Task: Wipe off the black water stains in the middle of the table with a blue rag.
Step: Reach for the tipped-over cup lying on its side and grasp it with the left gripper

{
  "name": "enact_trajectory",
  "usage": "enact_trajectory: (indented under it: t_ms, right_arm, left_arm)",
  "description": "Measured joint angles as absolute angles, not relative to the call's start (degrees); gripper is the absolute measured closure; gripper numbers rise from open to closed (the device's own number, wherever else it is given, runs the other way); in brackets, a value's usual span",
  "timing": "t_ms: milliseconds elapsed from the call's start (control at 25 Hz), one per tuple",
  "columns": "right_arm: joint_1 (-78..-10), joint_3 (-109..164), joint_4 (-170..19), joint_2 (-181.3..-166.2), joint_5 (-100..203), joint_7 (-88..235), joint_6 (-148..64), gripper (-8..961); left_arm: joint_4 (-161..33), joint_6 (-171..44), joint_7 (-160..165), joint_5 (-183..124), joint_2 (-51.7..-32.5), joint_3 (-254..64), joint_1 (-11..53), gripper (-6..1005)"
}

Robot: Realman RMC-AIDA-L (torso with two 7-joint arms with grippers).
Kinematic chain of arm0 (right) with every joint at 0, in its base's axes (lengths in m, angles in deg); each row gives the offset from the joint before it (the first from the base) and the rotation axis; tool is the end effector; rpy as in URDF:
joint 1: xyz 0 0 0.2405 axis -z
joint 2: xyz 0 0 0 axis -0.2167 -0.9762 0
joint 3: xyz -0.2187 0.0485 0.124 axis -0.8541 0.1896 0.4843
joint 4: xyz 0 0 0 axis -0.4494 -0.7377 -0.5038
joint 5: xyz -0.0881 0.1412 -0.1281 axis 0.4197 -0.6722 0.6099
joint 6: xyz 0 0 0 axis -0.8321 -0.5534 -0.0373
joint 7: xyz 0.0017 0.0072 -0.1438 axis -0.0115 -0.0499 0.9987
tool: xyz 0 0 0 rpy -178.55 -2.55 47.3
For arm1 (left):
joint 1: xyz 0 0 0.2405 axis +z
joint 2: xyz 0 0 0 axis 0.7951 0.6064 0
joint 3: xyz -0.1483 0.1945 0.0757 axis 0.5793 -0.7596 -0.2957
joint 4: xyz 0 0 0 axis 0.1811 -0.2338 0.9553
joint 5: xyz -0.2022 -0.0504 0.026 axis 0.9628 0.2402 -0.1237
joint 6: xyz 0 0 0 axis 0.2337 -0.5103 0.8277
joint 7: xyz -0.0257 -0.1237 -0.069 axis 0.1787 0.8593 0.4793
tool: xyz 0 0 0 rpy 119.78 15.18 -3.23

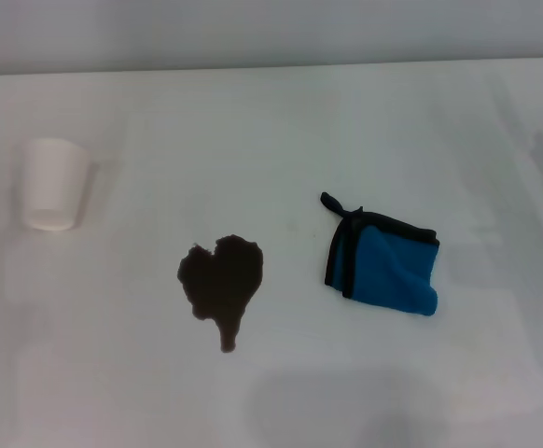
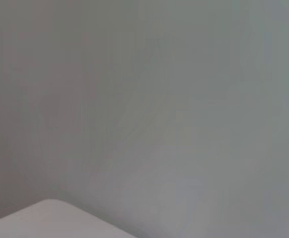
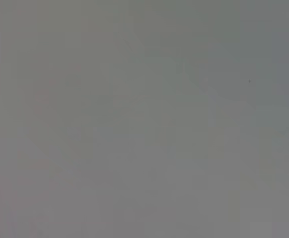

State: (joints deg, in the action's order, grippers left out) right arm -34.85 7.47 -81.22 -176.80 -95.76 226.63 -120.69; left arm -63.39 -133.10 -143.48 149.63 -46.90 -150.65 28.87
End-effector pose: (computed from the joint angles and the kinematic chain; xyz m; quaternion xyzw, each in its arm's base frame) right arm 0.3938 0.2984 0.0387 -0.5867 0.3620 0.3495 0.6345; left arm -0.3865 0.3137 0.0145 -0.5600 -0.4265 -0.3591 0.6128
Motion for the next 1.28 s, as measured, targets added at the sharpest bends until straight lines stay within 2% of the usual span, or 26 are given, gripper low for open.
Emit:
enact_trajectory:
  t_ms: [1280]
  right_arm:
    - [-34.1, 7.0, -82.0, -176.78, -95.6, 226.6, -120.9, 93]
  left_arm:
    - [-64.0, -132.4, -143.2, 145.2, -46.98, -150.7, 27.8, 109]
